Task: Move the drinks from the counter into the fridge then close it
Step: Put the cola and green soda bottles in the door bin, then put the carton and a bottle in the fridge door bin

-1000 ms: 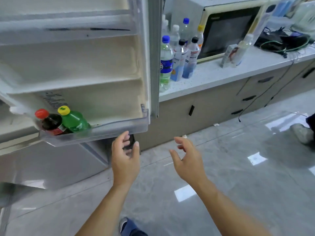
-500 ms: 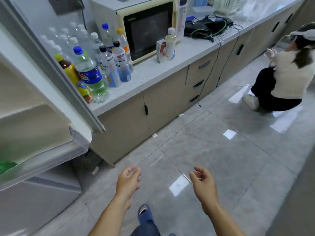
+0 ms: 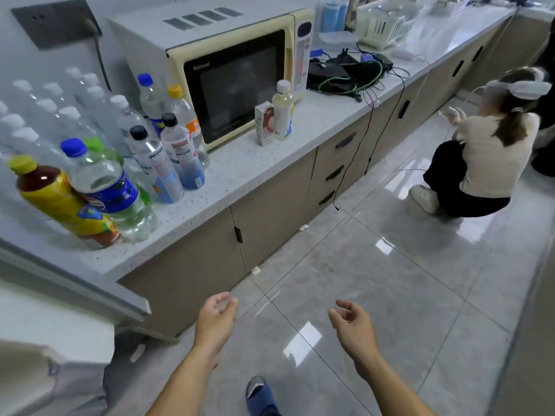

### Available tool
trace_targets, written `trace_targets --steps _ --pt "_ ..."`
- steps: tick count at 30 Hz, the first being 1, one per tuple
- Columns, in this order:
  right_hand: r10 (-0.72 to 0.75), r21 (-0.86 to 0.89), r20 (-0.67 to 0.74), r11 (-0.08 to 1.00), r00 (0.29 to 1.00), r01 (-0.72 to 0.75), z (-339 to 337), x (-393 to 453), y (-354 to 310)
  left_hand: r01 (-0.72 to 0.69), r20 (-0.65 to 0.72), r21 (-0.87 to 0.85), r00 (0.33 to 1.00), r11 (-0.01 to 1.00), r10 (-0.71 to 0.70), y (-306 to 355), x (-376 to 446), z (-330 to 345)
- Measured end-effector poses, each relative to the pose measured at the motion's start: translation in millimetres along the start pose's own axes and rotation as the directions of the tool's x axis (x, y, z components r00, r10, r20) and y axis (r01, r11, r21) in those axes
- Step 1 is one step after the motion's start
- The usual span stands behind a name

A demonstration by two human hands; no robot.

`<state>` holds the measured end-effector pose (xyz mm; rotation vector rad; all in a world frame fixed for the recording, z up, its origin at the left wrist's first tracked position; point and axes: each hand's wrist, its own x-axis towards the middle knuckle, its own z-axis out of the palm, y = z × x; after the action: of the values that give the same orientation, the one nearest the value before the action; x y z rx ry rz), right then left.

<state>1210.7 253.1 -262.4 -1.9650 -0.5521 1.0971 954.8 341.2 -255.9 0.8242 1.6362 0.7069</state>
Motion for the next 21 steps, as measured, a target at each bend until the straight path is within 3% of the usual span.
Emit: trace_targets --steps 9,16,21 --pt "-0.085 -0.071 0.099 0.993 0.991 0.092 34 93 -99 -0.126 0.054 0.020 0.991 0.992 0.125 109 76 17" --pt "-0.197 -0.061 0.156 0.976 0.968 0.208 60 196 -171 -0.198 -0.004 0.024 0.980 0.980 0.198 188 153 77" --pt "-0.303 -0.022 0.237 0.948 0.923 0.317 74 279 -243 -0.231 -0.129 0.105 0.961 0.967 0.244 259 216 130"
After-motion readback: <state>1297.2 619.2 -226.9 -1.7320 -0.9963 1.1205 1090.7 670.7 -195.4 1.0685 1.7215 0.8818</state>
